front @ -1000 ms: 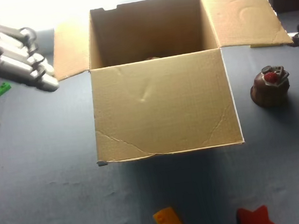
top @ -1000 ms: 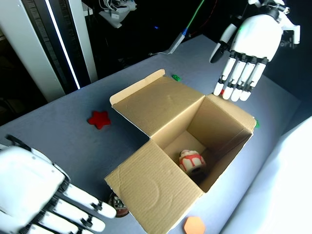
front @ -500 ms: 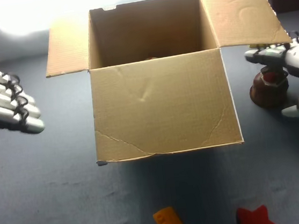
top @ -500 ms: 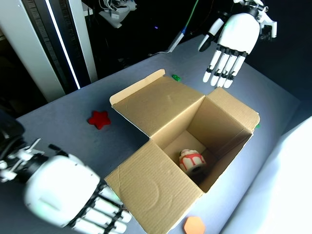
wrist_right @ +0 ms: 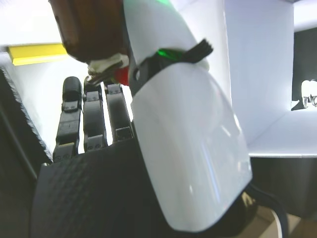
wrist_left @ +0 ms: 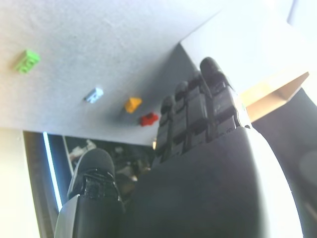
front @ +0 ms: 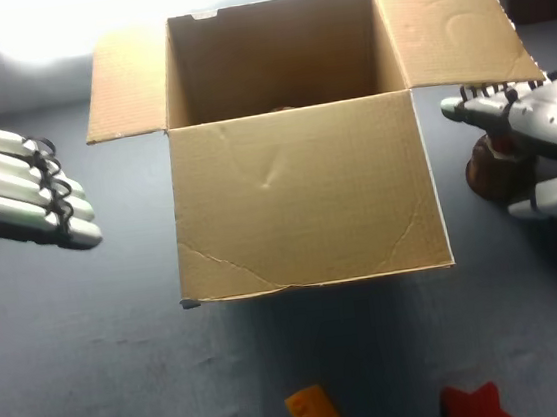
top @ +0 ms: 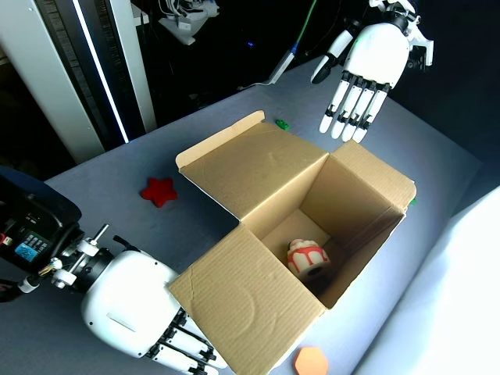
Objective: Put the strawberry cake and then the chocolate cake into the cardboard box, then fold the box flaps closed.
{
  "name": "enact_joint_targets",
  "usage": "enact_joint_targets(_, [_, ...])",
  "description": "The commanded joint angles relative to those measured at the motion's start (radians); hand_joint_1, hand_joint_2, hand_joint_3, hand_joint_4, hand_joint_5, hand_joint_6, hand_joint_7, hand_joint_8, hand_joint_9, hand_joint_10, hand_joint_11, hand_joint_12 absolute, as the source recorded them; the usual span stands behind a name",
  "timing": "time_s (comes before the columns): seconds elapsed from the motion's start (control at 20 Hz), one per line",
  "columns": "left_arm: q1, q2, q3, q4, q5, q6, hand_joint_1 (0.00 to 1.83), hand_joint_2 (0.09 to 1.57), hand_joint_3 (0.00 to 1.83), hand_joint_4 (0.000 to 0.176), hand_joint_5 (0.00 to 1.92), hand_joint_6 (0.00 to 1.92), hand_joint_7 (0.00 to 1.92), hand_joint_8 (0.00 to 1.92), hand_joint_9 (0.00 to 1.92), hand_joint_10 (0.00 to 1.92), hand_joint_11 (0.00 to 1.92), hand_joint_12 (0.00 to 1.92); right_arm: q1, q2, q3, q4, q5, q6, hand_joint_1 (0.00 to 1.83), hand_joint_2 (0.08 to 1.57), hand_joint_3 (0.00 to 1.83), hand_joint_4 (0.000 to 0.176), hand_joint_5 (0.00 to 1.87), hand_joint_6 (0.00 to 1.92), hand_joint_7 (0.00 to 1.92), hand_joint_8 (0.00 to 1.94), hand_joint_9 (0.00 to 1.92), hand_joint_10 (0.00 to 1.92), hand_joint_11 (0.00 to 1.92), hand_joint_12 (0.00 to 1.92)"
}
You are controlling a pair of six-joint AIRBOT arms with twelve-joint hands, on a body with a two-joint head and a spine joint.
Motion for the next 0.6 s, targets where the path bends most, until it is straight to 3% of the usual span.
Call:
enact_joint_targets(0.0, [-0.001,0.01,-0.002,-0.07,0.014,0.003,0.0,1.3,0.0,0.016,0.1,0.0,0.14,0.0,0.15,0.01,0.0,0.59,0.001,0.015,0.009,-0.019,0.096,-0.003,1.19,1.08,0.0,0.041,0.04,0.01,0.14,0.01,0.1,0.01,0.0,0.3])
enact_joint_targets(0.1, [0.012,-0.004,-0.01,-0.069,0.016,0.005,0.0,1.3,0.0,0.017,0.11,0.0,0.15,0.0,0.15,0.01,0.0,0.61,-0.004,0.03,0.005,-0.018,0.1,-0.003,1.19,1.09,0.0,0.038,0.04,0.01,0.14,0.0,0.09,0.0,0.0,0.3])
enact_joint_targets(0.15, [0.039,0.019,-0.056,-0.061,0.025,0.007,0.0,1.3,0.0,0.018,0.13,0.01,0.16,0.0,0.17,0.01,0.0,0.68,-0.004,0.021,0.018,-0.018,0.101,-0.003,1.2,1.08,0.0,0.032,0.26,0.08,0.34,0.04,0.27,0.06,0.0,0.81])
enact_joint_targets(0.2, [0.038,0.02,-0.066,-0.056,0.025,0.007,0.0,1.3,0.0,0.02,0.13,0.01,0.16,0.0,0.17,0.01,0.0,0.69,-0.004,0.021,0.018,-0.018,0.098,-0.004,1.22,1.08,0.0,0.0,0.43,0.13,0.5,0.08,0.44,0.13,0.0,1.16])
enact_joint_targets(0.25, [0.039,0.02,-0.074,-0.055,0.025,0.007,0.0,1.3,0.0,0.02,0.13,0.01,0.16,0.0,0.17,0.01,0.0,0.69,-0.004,0.021,0.018,-0.018,0.097,-0.004,1.22,1.08,0.0,0.0,0.43,0.13,0.5,0.08,0.44,0.13,0.0,1.16])
enact_joint_targets(0.3, [0.038,0.021,-0.087,-0.053,0.026,0.007,0.0,1.3,0.0,0.02,0.14,0.01,0.18,0.01,0.19,0.01,0.0,0.71,-0.004,0.022,0.018,-0.018,0.097,-0.004,1.24,1.09,0.0,0.0,0.58,0.19,0.66,0.13,0.64,0.26,0.04,1.48])
enact_joint_targets(0.35, [0.037,0.022,-0.092,-0.053,0.027,0.007,0.0,1.3,0.0,0.021,0.14,0.01,0.17,0.0,0.19,0.01,0.0,0.71,-0.004,0.022,0.018,-0.018,0.097,-0.004,1.22,1.1,0.0,0.0,0.68,0.28,0.74,0.28,0.58,0.77,0.15,1.65])
enact_joint_targets(0.4, [0.028,0.022,-0.097,-0.051,0.027,0.007,0.0,1.3,0.0,0.022,0.14,0.01,0.17,0.0,0.19,0.01,0.0,0.71,-0.006,0.021,0.018,-0.018,0.097,-0.004,1.13,1.18,0.01,0.0,0.76,1.07,0.64,0.7,0.48,1.17,0.21,1.79])
enact_joint_targets(0.45, [0.018,0.022,-0.099,-0.048,0.027,0.007,0.0,1.3,0.0,0.021,0.13,0.0,0.17,0.0,0.19,0.01,0.0,0.69,-0.009,0.021,0.018,-0.018,0.097,-0.003,1.14,1.25,0.0,0.0,0.72,1.23,0.69,1.38,0.41,1.38,0.23,1.89])
enact_joint_targets(0.5, [0.01,0.022,-0.102,-0.046,0.027,0.007,0.0,1.3,0.0,0.025,0.12,0.0,0.17,0.0,0.19,0.01,0.0,0.69,-0.012,0.021,0.018,-0.018,0.097,-0.003,1.16,1.26,0.0,0.0,0.71,1.23,0.73,1.51,0.39,1.45,0.22,1.92])
enact_joint_targets(0.55, [0.005,0.022,-0.104,-0.038,0.027,0.007,0.0,1.3,0.0,0.025,0.13,0.0,0.18,0.0,0.19,0.01,0.0,0.69,-0.013,0.02,0.018,-0.018,0.096,-0.003,1.17,1.25,0.0,0.0,0.72,1.21,0.76,1.5,0.41,1.47,0.24,1.92])
